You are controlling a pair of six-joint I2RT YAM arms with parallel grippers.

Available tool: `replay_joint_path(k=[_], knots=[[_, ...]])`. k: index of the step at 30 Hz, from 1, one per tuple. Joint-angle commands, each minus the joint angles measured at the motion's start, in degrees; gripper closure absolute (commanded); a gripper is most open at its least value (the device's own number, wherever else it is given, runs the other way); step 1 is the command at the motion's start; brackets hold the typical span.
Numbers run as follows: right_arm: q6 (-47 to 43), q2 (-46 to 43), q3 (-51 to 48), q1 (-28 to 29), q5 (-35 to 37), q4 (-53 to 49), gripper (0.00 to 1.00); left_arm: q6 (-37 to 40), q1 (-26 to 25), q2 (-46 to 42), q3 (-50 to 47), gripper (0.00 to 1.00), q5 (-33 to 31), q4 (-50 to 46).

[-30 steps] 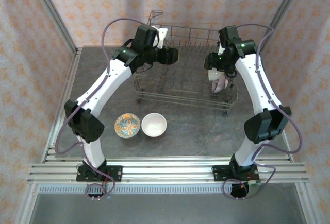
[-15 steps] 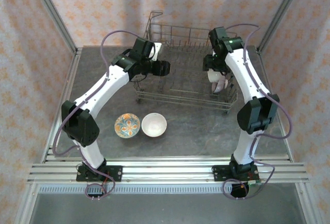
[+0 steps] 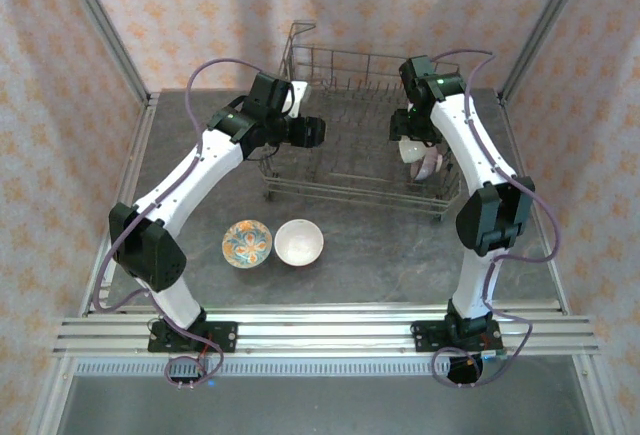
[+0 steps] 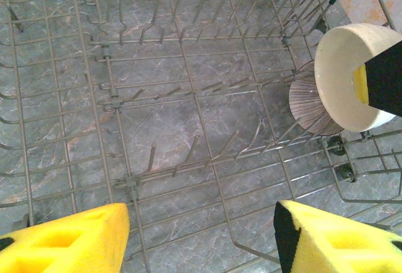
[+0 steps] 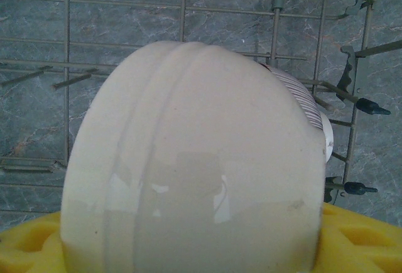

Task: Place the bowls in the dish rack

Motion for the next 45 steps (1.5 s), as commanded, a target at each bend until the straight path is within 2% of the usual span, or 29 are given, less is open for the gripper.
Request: replay_joint_path(k=[1, 12, 28, 45], knots=[[0.1, -0.5, 1.0, 0.3, 3.7, -1.2, 0.46, 0.6, 0.6, -1.2, -0.5, 0.36, -1.1, -0.6], [0.4, -2.4, 4.8, 2.5, 10.9, -0.7, 0.48, 0.4, 0.7, -2.1, -2.1, 0.36, -1.7, 0.1], [2.7, 0.6, 6.5, 5.3, 6.8, -0.2, 0.47, 0.2, 0.9, -3.3, -4.3, 0.36, -2.2, 0.6], [5.6, 3.1, 0.0, 6.6, 5.3, 2.0, 0.45, -0.4, 1.3, -3.3, -5.8, 0.36, -1.6, 0.8]])
